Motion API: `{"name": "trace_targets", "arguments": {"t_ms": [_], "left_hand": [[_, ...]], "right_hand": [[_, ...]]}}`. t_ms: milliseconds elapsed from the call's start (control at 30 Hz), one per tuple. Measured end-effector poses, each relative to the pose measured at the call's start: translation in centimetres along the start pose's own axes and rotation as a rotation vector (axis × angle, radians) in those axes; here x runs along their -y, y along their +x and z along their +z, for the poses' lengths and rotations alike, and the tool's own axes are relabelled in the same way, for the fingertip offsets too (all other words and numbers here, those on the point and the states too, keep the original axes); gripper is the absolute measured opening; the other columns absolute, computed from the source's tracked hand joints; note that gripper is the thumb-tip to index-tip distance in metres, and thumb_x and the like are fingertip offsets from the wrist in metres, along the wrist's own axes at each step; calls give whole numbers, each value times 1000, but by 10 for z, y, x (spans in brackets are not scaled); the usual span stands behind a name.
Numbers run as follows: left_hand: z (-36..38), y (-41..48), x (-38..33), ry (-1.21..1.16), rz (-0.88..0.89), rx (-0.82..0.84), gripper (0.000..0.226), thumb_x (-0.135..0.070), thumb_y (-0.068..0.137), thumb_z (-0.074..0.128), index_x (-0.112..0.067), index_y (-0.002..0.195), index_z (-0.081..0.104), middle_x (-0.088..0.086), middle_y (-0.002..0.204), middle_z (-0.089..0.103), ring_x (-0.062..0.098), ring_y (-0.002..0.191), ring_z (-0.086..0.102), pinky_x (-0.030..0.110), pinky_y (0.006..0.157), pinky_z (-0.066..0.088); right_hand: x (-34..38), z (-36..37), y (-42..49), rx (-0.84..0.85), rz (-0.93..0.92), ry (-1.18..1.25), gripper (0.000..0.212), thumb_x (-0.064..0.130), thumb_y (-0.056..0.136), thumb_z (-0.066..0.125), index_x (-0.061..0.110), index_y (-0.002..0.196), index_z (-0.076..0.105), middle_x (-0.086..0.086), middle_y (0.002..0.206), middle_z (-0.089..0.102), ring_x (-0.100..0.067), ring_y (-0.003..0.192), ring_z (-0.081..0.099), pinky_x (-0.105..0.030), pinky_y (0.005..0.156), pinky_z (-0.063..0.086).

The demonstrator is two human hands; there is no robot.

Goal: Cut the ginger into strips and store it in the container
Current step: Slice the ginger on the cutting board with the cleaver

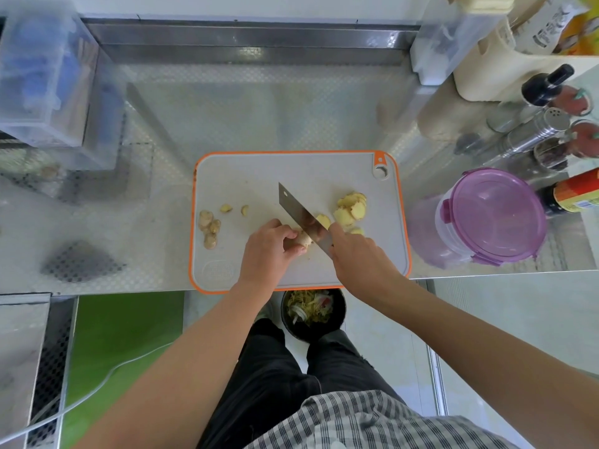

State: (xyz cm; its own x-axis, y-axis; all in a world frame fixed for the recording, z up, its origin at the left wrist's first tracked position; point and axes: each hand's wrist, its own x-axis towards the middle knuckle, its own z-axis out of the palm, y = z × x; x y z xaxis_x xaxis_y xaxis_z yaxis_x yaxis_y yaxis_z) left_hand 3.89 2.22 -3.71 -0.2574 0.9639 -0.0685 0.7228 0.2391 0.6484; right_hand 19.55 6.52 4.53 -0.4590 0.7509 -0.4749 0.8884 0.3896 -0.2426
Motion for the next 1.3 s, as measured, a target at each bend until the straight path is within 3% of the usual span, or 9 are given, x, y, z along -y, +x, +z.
{"name": "trace_targets", "arguments": {"t_ms": [133,300,533,767,967,1133,1300], "left_hand": [[0,-1,1,-19,-9,6,30,-23,68,85,-5,88,73,5,84,66,25,72,61,33,66,48],[0,0,1,-10,-11,9,30,-24,67,85,-6,88,73,6,83,65,25,72,60,30,64,44],[1,1,0,5,-2,12,31,-22,67,85,-4,88,73,8,84,65,28,72,61,34,65,47],[0,-1,0,-34,7,20,28,-20,68,85,-4,88,73,7,83,65,26,73,62,37,67,51],[-2,0,1,-30,26,16,27,-22,70,84,-5,88,73,5,83,64,23,73,60,31,66,47],[-1,1,1,-10,21,-2,31,-22,66,86,-5,86,70,6,84,68,26,74,63,35,66,50],[0,0,2,1,23,-11,32,-25,67,85,-5,87,69,5,86,68,25,75,63,32,67,47]], "right_hand": [[0,1,-2,-33,10,7,16,4,96,39,14,108,35,4,66,34,-17,56,35,-30,51,26],[2,3,-5,-23,7,-19,19,3,95,39,14,110,34,3,66,33,-12,54,31,-27,46,19],[10,4,-5,-23,23,-64,34,-9,84,39,12,110,35,1,67,34,-15,52,34,-26,45,21],[12,21,25,31,19,-21,26,-6,88,40,10,109,36,-5,85,48,-27,70,50,-30,49,30],[-1,23,20,26,23,103,3,13,101,34,15,99,33,1,76,42,-25,67,45,-37,60,37],[-1,7,7,-23,-17,90,2,17,101,32,16,100,32,7,67,32,-25,67,40,-35,60,33],[-1,9,1,-29,-14,-7,15,7,97,38,14,110,35,2,72,39,-24,63,43,-33,56,32]]}}
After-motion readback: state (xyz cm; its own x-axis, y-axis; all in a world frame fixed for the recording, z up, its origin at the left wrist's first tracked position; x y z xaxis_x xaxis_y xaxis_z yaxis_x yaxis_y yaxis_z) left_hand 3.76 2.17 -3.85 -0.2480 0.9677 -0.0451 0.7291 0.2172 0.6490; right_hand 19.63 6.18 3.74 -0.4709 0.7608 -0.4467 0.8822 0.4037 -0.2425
